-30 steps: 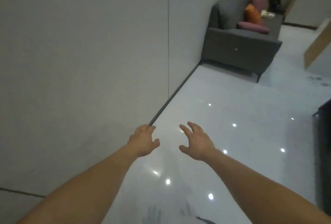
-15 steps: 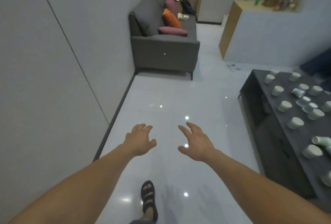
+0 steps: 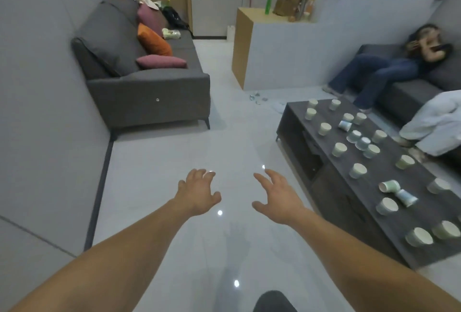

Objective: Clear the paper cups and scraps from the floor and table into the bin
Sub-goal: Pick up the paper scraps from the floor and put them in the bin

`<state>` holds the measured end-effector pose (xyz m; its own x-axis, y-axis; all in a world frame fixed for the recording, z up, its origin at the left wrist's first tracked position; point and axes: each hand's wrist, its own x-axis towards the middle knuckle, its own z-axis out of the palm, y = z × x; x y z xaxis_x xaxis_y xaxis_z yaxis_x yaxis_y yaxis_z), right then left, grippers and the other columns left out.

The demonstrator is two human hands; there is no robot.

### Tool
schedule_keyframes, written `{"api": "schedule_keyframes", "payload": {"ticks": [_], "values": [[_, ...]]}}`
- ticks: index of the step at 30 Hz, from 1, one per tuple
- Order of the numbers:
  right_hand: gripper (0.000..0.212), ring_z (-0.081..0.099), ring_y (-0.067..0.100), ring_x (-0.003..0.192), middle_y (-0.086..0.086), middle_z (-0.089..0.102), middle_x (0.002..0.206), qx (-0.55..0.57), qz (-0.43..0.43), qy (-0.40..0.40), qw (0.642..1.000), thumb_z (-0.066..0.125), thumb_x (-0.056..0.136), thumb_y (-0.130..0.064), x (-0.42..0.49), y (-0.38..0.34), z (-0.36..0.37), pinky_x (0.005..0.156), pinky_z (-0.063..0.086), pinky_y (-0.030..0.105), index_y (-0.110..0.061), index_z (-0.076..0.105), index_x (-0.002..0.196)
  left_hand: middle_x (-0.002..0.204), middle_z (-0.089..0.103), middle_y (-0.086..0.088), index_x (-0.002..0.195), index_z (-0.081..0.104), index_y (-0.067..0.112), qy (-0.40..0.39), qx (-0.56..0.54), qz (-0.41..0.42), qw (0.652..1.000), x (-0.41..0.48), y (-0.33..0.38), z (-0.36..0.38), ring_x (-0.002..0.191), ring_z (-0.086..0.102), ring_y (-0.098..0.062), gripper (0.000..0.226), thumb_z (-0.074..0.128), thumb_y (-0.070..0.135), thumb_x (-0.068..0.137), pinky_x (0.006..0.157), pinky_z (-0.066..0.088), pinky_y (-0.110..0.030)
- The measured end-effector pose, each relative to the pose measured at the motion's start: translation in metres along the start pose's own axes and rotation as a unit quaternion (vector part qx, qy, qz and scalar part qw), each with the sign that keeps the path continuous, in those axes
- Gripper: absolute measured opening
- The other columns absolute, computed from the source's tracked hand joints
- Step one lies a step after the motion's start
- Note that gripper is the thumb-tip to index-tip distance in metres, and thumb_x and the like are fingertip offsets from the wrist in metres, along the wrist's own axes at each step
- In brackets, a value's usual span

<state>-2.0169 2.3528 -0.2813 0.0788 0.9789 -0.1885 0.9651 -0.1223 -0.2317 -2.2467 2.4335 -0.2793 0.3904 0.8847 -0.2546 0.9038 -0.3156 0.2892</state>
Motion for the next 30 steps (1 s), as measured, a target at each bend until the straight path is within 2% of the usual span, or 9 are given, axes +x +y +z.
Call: {"api": "schedule_keyframes", "payload": {"ticks": [6, 16, 20, 30], "values": [[0.082, 0.006, 0.023, 0.148, -0.001, 0.005, 0.162, 0.004, 0.026, 0.005, 1.000, 0.056, 0.087, -0.057, 0.103, 0.033, -0.016, 0.117, 0.024, 0.043, -0.033, 0.013, 0.154, 0.157, 0.017, -0.005, 0.149, 0.023, 0.025, -0.005, 0.008, 0.049, 0.999, 0.118, 0.022, -0.020, 0.145, 0.007, -0.026, 0.069, 0.047, 0.050, 0.090, 0.114, 0.020, -0.048], [0.081, 0.004, 0.022, 0.148, 0.000, 0.005, 0.162, 0.032, -0.009, 0.026, 0.999, 0.055, 0.088, -0.056, 0.314, 0.091, -0.084, 0.118, 0.022, 0.042, -0.033, 0.013, 0.154, 0.156, 0.020, -0.004, 0.147, 0.026, 0.024, 0.036, 0.022, 0.005, 0.999, 0.312, 0.038, -0.095, 0.144, 0.012, -0.023, 0.067, 0.048, 0.047, 0.089, 0.114, 0.022, -0.044], [0.081, 0.005, 0.022, 0.148, 0.000, 0.005, 0.162, 0.042, 0.000, 0.019, 0.999, 0.056, 0.088, -0.055, 0.376, 0.108, -0.100, 0.118, 0.023, 0.043, -0.033, 0.015, 0.153, 0.155, 0.021, -0.003, 0.147, 0.026, 0.024, 0.012, 0.034, 0.022, 0.999, 0.379, 0.049, -0.105, 0.143, 0.013, -0.023, 0.067, 0.049, 0.048, 0.089, 0.113, 0.024, -0.044], [0.079, 0.006, 0.023, 0.148, -0.001, 0.005, 0.162, 0.011, 0.082, 0.020, 0.996, 0.056, 0.088, -0.054, 0.561, 0.160, -0.141, 0.114, 0.026, 0.044, -0.034, 0.015, 0.152, 0.156, 0.020, -0.005, 0.148, 0.026, 0.023, -0.010, 0.006, 0.088, 0.996, 0.619, 0.049, -0.151, 0.144, 0.012, -0.024, 0.069, 0.050, 0.048, 0.088, 0.114, 0.024, -0.044]]}}
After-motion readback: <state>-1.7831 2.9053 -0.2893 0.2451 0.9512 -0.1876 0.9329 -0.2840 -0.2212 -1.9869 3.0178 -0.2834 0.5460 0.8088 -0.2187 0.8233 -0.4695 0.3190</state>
